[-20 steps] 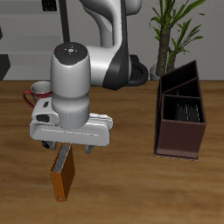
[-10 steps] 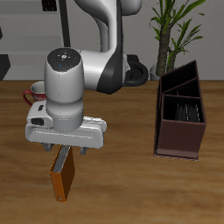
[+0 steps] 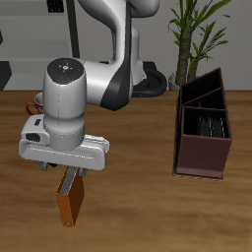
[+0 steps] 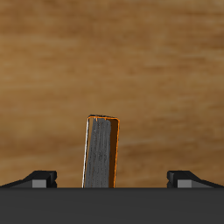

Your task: Place the left striped book into the left desk caddy's right compartment and place the right striped book into the left desk caddy's right compartment and place the orange book into the left desk caddy's left compartment

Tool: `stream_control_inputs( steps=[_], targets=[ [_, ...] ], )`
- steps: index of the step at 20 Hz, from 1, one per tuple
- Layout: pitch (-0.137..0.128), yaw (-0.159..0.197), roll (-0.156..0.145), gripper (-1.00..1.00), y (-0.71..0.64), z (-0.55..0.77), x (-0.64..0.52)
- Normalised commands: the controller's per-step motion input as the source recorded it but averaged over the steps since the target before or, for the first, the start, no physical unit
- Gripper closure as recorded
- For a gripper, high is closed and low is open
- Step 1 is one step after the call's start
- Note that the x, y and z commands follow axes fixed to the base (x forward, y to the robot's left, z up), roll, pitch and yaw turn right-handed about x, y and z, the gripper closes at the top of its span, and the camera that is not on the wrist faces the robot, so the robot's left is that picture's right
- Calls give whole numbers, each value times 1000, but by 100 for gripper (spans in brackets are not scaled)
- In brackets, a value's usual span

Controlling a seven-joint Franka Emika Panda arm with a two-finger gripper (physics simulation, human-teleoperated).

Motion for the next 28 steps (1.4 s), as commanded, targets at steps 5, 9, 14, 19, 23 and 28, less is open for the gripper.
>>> stream_control_inputs(
  steps=[5,9,14,19,23,28],
  targets=[
    [25,10,41,-100,175,-208,49],
    [36,7,20,-100,104,-320,137],
    [0,-16,-52,-100,-103,-205,28],
    [-6,-28,-43,100,-107,-171,30],
    [6,-2,-32,100,-48,-102,-56],
    [-3,-30,-14,100,-59,47,-98]
  ],
)
